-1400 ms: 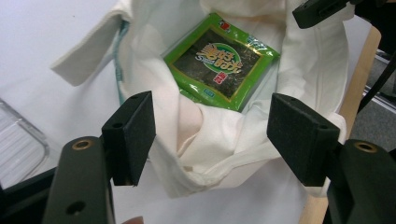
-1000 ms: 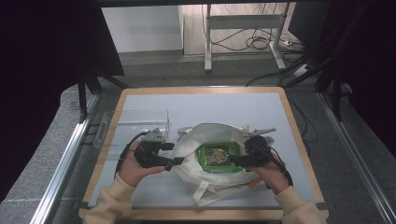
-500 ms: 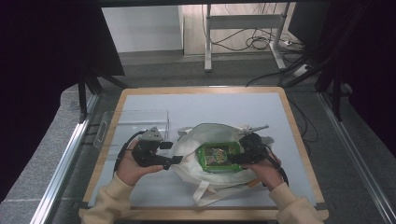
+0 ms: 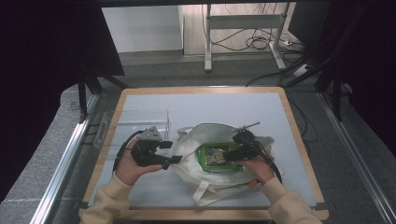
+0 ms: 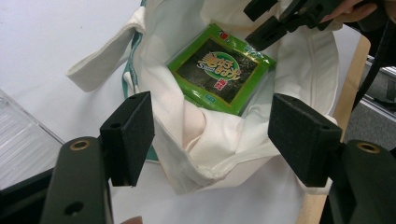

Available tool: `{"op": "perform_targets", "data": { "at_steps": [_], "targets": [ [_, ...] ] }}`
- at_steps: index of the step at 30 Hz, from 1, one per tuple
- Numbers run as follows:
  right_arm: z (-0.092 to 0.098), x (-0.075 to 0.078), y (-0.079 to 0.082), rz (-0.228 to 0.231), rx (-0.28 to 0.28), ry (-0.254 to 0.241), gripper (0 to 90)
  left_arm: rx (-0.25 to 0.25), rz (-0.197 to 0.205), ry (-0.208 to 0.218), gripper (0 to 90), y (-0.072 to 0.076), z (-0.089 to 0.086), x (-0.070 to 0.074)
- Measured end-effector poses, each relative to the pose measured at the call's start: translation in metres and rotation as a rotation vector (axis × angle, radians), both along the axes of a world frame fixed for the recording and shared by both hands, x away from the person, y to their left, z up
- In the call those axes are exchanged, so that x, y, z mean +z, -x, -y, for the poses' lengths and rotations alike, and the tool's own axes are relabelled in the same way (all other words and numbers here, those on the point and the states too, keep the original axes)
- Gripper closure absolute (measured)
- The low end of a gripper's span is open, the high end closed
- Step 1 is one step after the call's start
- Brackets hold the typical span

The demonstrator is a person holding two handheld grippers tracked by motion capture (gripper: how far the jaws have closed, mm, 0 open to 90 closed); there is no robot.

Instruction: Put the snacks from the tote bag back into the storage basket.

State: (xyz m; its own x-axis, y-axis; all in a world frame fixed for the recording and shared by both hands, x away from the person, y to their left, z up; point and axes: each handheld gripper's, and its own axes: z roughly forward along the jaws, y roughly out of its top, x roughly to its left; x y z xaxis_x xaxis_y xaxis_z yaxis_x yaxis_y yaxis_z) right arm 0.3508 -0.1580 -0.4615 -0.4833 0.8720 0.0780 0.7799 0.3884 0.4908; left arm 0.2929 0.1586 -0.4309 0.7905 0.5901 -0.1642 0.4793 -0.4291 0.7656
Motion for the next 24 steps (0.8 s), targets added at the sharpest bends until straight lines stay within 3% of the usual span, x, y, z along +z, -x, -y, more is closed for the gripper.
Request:
{"op": "perform_targets", "data": {
  "at_steps": [14,24],
  "targets": [
    [-0.012,-0.018,-0.015,-0.095,-0.048,0.097,14.4,-0.015,-0.002,-0.002,31.1,0.000,0.003,-0.002],
    [-0.014,-0.022,-0.019,-0.091,-0.096,0.124,11.1,-0.019,-0.001,0.004,31.1,0.000,0.002,-0.002]
  ]
}}
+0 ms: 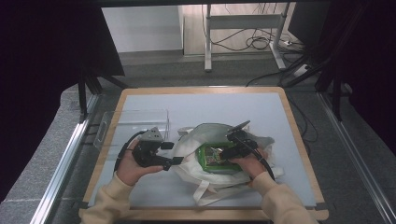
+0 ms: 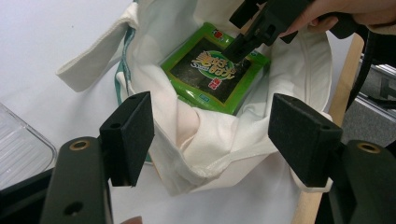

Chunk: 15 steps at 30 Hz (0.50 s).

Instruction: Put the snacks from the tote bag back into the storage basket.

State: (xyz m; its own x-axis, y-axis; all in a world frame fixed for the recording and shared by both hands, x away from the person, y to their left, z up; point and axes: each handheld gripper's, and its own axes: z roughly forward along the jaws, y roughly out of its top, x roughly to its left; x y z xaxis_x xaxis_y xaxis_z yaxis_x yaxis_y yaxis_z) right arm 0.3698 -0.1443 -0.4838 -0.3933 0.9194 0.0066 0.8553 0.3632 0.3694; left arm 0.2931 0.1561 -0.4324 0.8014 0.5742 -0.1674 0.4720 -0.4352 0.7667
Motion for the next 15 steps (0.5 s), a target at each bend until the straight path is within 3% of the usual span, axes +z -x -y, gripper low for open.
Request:
{"op": "perform_targets", "data": {
  "at_steps": [15],
  "targets": [
    [0.0030,-0.0067,0.0112,0.004,0.009,0.000,14.2,0.002,0.000,-0.003,31.1,0.0003,0.0003,-0.0001]
  ]
}}
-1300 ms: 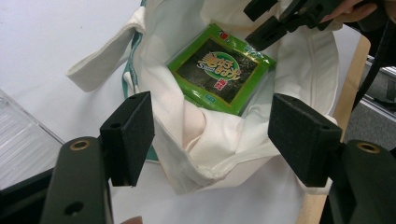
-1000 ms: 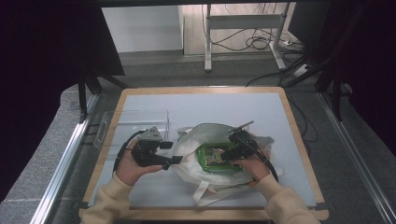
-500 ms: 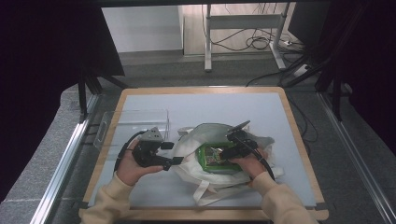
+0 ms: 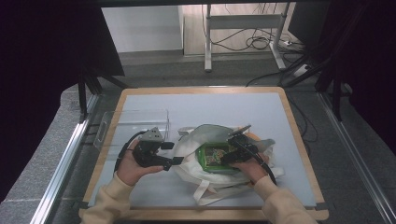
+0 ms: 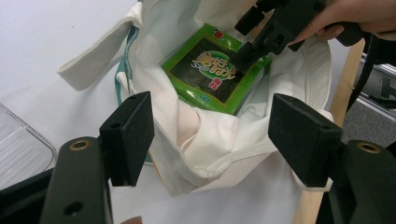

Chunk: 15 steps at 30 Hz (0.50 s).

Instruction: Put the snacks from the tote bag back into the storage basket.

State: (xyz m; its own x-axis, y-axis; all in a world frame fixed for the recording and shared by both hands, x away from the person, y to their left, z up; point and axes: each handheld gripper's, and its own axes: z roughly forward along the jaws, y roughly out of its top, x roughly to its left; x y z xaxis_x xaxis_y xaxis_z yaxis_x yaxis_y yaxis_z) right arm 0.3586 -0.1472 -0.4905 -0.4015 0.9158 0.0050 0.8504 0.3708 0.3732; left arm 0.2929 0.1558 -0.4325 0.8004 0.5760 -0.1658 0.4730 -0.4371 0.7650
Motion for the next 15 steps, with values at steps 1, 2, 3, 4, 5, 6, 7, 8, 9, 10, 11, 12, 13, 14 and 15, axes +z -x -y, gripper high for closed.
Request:
{"op": "perform_targets", "data": {
  "at_steps": [1,2,3,4,5,6,7,8,9,10,11,12,13,14,15],
  "targets": [
    [0.0003,0.0000,0.0003,0.001,0.003,-0.001,14.8,0.000,0.001,0.000,31.1,-0.0001,-0.0001,0.0001],
    [0.0001,-0.0002,0.0006,-0.001,0.003,-0.002,14.9,0.000,0.001,0.001,31.1,-0.0001,-0.0002,0.0001],
    [-0.0001,-0.0006,0.0010,0.001,0.001,-0.003,15.0,0.001,0.001,0.001,31.1,0.0000,-0.0003,0.0002],
    [-0.0001,-0.0009,0.0011,0.003,0.001,-0.002,15.3,0.000,0.001,0.001,31.1,0.0000,-0.0003,0.0002],
    [-0.0002,-0.0012,0.0012,0.003,0.001,-0.002,15.6,0.001,0.001,0.001,31.1,0.0000,-0.0002,0.0002],
    [-0.0001,-0.0022,0.0008,0.001,0.002,-0.002,15.8,0.000,0.002,0.000,31.1,0.0001,-0.0001,0.0002],
    [0.0005,-0.0031,0.0002,0.000,0.002,-0.005,15.9,-0.001,0.002,-0.001,31.1,0.0002,0.0000,0.0002],
    [0.0006,-0.0039,-0.0004,-0.003,-0.006,-0.009,16.1,-0.001,0.002,-0.001,31.1,0.0003,0.0000,0.0003],
    [0.0008,-0.0045,-0.0009,-0.006,-0.008,-0.011,16.0,-0.001,0.003,-0.002,31.1,0.0004,0.0001,0.0003],
    [0.0015,-0.0057,-0.0018,-0.011,-0.010,-0.017,15.6,-0.001,0.004,-0.001,31.1,0.0004,0.0001,0.0004],
    [0.0023,-0.0065,-0.0025,-0.015,-0.013,-0.023,15.5,-0.001,0.004,-0.001,31.1,0.0003,0.0000,0.0004],
    [0.0030,-0.0072,-0.0034,-0.023,-0.015,-0.031,15.5,0.001,0.002,0.000,31.1,0.0002,0.0000,0.0003],
    [0.0037,-0.0081,-0.0045,-0.033,-0.019,-0.042,15.8,0.003,0.001,0.002,31.1,0.0003,0.0003,0.0001],
    [0.0043,-0.0084,-0.0054,-0.043,-0.021,-0.056,17.4,0.003,0.001,0.003,31.1,0.0003,0.0005,0.0000],
    [0.0050,-0.0086,-0.0062,-0.050,-0.020,-0.070,19.8,0.001,0.000,0.001,31.1,0.0004,0.0005,0.0001]
  ]
}}
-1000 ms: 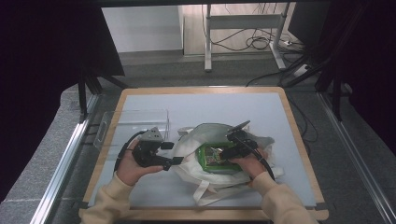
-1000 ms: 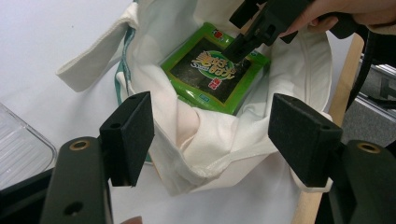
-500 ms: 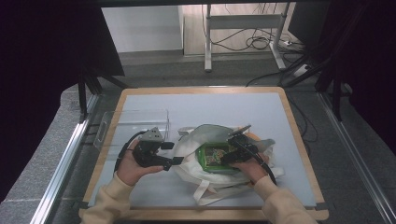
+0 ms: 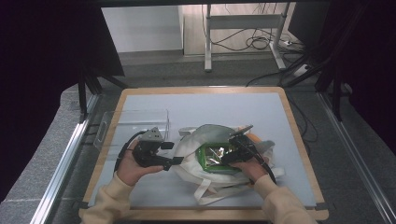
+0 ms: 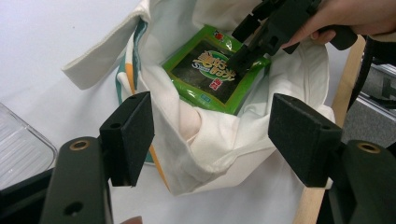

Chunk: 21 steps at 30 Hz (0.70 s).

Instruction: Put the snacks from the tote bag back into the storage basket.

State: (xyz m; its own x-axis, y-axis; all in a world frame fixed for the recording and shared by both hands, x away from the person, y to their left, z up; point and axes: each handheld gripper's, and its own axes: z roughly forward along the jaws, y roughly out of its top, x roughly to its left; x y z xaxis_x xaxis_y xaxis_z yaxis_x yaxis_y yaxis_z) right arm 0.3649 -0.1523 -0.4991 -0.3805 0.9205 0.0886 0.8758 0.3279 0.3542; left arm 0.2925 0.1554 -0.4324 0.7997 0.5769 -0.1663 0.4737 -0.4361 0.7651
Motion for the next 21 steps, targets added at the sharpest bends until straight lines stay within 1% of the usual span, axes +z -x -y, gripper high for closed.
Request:
{"op": "perform_targets", "data": {
  "at_steps": [1,3,5,6,8,11,15,20,21],
  "targets": [
    [0.0002,-0.0001,-0.0004,-0.005,0.003,-0.014,22.3,0.000,0.000,0.000,31.1,0.0001,0.0001,0.0000],
    [0.0002,-0.0005,-0.0008,-0.009,0.006,-0.026,24.1,-0.001,0.003,-0.001,31.1,-0.0001,-0.0001,0.0001],
    [0.0013,-0.0003,-0.0012,-0.013,0.014,-0.041,27.8,0.000,0.003,0.000,31.2,-0.0002,-0.0002,0.0001],
    [0.0015,0.0000,-0.0013,-0.015,0.012,-0.048,30.9,0.000,0.002,0.000,31.1,-0.0001,-0.0001,0.0001],
    [0.0018,0.0012,-0.0012,-0.022,0.018,-0.071,41.5,0.001,0.001,-0.001,31.1,0.0001,0.0004,-0.0001],
    [0.0018,0.0012,-0.0014,-0.032,0.020,-0.103,50.7,0.003,-0.001,0.001,31.1,0.0003,0.0010,-0.0004],
    [0.0032,0.0021,-0.0014,-0.046,0.021,-0.131,61.5,0.005,-0.001,-0.002,31.2,-0.0004,0.0007,-0.0009],
    [0.0056,0.0046,0.0009,-0.030,0.016,-0.150,78.2,-0.003,0.003,-0.011,31.2,-0.0009,0.0017,-0.0014],
    [0.0060,0.0052,0.0012,-0.029,0.013,-0.155,79.8,-0.002,0.003,-0.011,31.2,-0.0009,0.0016,-0.0015]
  ]
}}
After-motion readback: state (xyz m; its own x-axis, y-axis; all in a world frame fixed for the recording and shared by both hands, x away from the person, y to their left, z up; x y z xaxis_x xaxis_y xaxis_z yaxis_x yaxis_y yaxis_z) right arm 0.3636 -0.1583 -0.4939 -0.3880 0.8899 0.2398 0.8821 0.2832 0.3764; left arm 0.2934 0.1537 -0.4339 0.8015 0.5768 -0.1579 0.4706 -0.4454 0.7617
